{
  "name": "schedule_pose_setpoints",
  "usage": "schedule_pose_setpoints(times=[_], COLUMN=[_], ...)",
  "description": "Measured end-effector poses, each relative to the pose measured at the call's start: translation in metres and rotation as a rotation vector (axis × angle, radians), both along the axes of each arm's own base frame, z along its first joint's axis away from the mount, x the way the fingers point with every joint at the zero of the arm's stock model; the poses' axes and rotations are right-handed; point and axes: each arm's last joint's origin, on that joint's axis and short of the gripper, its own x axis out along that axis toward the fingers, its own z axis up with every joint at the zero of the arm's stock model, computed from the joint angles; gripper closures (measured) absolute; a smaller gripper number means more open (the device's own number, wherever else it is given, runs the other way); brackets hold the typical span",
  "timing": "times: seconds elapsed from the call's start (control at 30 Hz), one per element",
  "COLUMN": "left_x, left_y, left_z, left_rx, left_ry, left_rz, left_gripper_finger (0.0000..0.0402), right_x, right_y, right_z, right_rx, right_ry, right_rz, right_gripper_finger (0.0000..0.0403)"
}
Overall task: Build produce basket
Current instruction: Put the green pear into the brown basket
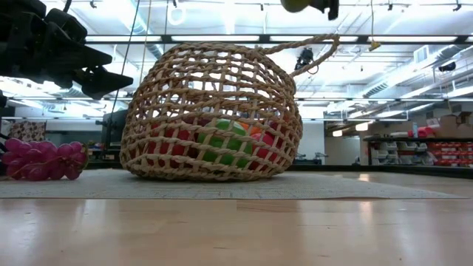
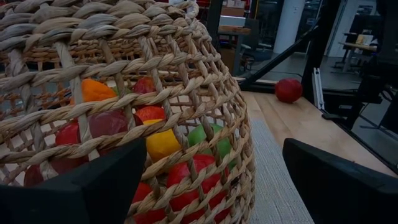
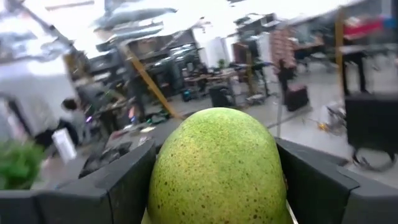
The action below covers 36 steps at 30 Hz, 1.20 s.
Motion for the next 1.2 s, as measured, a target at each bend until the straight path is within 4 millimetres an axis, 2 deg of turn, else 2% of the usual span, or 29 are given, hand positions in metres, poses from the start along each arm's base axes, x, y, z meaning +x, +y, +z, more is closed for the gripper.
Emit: schedule_pose_setpoints(times=[0.17,0.3,0.5,0.63,0.77,0.9,1.2], left_x=[0.0,0.0,0.0,0.0,0.0,0.0,0.0], left_y=[0.0,0.0,0.0,0.0,0.0,0.0,0.0], left_z=[0.0,0.0,0.0,0.0,0.0,0.0,0.0], left_rx=[0.0,0.0,0.0,0.0,0.0,0.0,0.0], left_ry=[0.0,0.0,0.0,0.0,0.0,0.0,0.0], left_rz=[0.0,0.0,0.0,0.0,0.0,0.0,0.0], left_gripper_finger=[0.0015,0.0015,0.0015,0.0015,0.0015,0.0015,0.0015], right_x=[0.012,0.026,0.047,0.06,0.072,0.081,0.086], right_y=[0.02,0.036,0.055,0.061,0.065,0.07,0.075], right_z=[-0.002,-0.007,-0.025,-0.04,-0.05,-0.055,-0.058], right_rx=[-0.219,-0.476,-0.943,-1.172,-1.335,-1.464,-1.569], right_ry=[0.071,0.163,0.445,0.647,0.759,0.791,0.76], right_rz=[0.015,-0.039,-0.139,-0.216,-0.258,-0.277,-0.239], right_gripper_finger=[0.0089,0.0089,0.0089,0.0089,0.0089,0.0089,0.0089])
